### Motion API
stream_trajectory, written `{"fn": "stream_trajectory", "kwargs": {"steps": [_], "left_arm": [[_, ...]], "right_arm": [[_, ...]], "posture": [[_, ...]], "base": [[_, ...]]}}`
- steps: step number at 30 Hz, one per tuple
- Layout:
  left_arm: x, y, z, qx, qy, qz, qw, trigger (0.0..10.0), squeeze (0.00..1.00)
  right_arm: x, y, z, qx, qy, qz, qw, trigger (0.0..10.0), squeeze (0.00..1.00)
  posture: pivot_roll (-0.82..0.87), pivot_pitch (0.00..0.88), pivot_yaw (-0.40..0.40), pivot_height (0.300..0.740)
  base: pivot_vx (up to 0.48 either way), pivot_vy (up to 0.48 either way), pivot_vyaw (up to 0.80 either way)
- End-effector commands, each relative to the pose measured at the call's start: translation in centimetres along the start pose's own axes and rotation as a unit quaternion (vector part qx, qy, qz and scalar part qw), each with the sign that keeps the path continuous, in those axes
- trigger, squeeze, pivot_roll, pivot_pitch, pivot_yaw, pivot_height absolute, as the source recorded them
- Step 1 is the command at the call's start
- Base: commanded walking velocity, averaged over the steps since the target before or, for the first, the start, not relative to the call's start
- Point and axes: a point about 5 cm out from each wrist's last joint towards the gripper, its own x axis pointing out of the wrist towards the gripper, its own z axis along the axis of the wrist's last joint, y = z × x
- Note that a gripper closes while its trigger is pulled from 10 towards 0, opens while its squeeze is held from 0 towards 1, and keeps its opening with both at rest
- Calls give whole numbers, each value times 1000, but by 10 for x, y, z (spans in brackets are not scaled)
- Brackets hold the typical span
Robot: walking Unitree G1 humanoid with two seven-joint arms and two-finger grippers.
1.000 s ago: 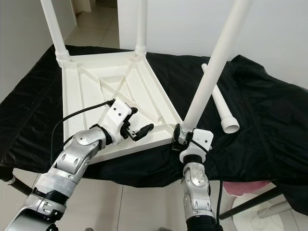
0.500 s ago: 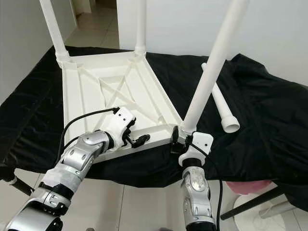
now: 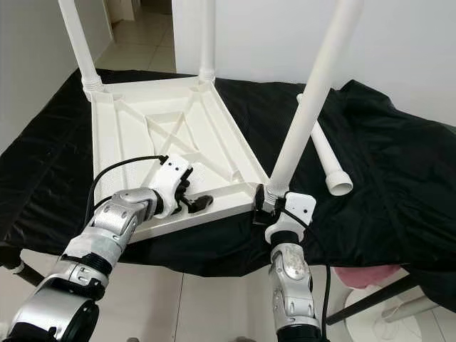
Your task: Building children table
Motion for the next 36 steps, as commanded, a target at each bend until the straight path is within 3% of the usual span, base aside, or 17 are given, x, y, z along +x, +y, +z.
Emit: {"fn": "stream_trajectory", "kwargs": {"steps": [1, 3, 4, 8, 10, 12, 13, 32, 33, 34, 35, 36], "left_arm": [[-6, 24, -18, -6, 42, 187, 981, 10000, 0], [-6, 24, -18, 3, 44, 181, 983, 10000, 0], [-7, 24, -19, 13, 48, 182, 982, 2902, 0], [-8, 25, -19, 20, 52, 188, 981, 2667, 0], [-8, 26, -19, 22, 55, 191, 980, 1451, 0], [-8, 26, -18, 24, 56, 196, 979, 1333, 0], [-8, 27, -17, 25, 53, 198, 978, 0, 0], [-4, 22, -3, 27, 32, 213, 976, 0, 0], [-2, 19, 1, 32, 24, 206, 978, 1725, 0], [2, 12, 7, 40, 6, 186, 982, 10000, 0], [2, 12, 7, 40, 6, 186, 982, 10000, 0], [7, 0, 19, 56, -24, 156, 986, 10000, 0]], "right_arm": [[2, 1, 2, 4, 1, 3, 1000, 10000, 0], [2, 1, 2, 3, 1, 3, 1000, 10000, 0], [3, -1, 3, 2, 0, 0, 1000, 10000, 0], [4, -3, 4, 1, -2, -3, 1000, 10000, 0], [5, -4, 6, 1, -5, -4, 1000, 10000, 0], [5, -5, 7, 1, -6, -5, 1000, 10000, 0], [5, -6, 7, 1, -7, -7, 1000, 10000, 0], [9, -11, 11, 1, -13, -26, 1000, 10000, 0], [10, -11, 11, 1, -14, -28, 1000, 10000, 0], [12, -13, 12, 0, -16, -32, 999, 10000, 0], [12, -13, 12, 0, -16, -32, 999, 10000, 0], [15, -16, 14, -1, -20, -39, 999, 10000, 0]], "posture": [[-24, 0, -58, 740], [-25, 0, -58, 740], [-28, 0, -56, 740], [-34, 0, -54, 740], [-35, 0, -55, 740], [-38, 0, -54, 740], [-39, 0, -53, 740], [-44, 0, -42, 740], [-46, 0, -38, 740], [-46, 0, -36, 740], [-46, 0, -36, 740], [-46, 0, -28, 740]], "base": [[0, 0, 0], [0, 0, 0], [0, 0, 0], [0, 0, 0], [0, 0, 0], [0, 0, 0], [0, 0, 0], [0, 0, 0], [0, 0, 0], [0, 0, 0], [0, 0, 0], [0, 0, 0]]}}
